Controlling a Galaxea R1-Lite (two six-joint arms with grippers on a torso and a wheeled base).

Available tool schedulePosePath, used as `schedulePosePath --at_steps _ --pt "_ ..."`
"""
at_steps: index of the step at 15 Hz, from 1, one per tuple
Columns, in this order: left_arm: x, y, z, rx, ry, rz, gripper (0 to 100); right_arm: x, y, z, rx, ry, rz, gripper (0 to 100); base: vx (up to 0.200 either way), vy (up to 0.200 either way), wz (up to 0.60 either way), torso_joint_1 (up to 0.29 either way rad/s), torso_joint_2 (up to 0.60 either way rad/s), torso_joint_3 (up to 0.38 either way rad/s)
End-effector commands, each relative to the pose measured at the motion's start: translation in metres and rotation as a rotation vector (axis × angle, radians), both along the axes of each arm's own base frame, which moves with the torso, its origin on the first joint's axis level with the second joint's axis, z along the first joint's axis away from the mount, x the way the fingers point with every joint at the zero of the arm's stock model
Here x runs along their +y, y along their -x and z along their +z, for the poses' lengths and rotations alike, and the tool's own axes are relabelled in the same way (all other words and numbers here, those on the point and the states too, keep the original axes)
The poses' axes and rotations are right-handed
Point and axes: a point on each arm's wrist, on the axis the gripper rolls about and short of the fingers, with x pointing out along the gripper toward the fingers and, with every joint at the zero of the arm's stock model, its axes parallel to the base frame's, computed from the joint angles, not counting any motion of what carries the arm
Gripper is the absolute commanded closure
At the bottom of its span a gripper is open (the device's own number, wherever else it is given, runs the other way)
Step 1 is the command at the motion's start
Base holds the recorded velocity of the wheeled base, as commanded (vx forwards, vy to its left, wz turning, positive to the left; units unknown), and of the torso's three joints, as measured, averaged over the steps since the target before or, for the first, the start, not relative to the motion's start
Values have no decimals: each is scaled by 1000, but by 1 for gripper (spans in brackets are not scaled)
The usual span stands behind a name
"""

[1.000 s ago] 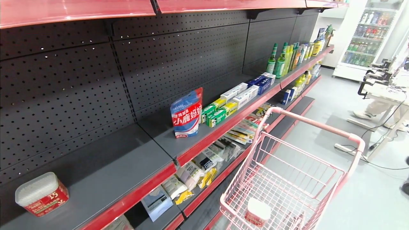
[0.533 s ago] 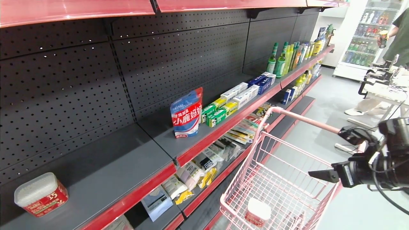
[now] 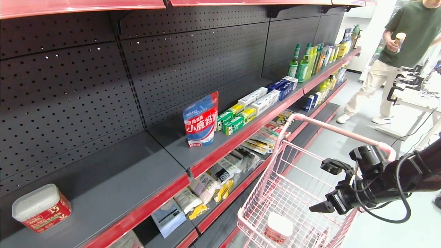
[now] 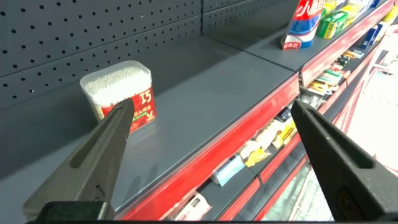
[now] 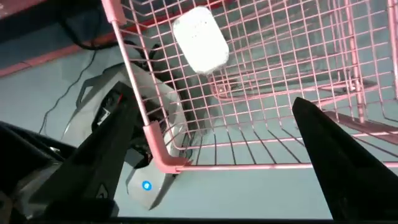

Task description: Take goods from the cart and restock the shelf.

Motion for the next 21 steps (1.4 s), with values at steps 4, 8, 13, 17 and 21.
schedulePosePath --at_steps 4,8,13,17,21 --pt "0 0 0 0 0 0 0 8 -5 -17 47 1 35 0 0 0 0 -118 251 137" --pt "0 0 0 0 0 0 0 22 -10 -26 9 5 83 0 0 0 0 -149 327 181" --pt "0 0 0 0 0 0 0 30 -9 -28 12 9 109 0 0 0 0 -148 344 191" --pt "0 0 0 0 0 0 0 32 -6 -27 14 10 117 0 0 0 0 -148 345 194" --pt "0 0 0 0 0 0 0 34 -5 -29 18 12 133 0 0 0 0 -154 358 204"
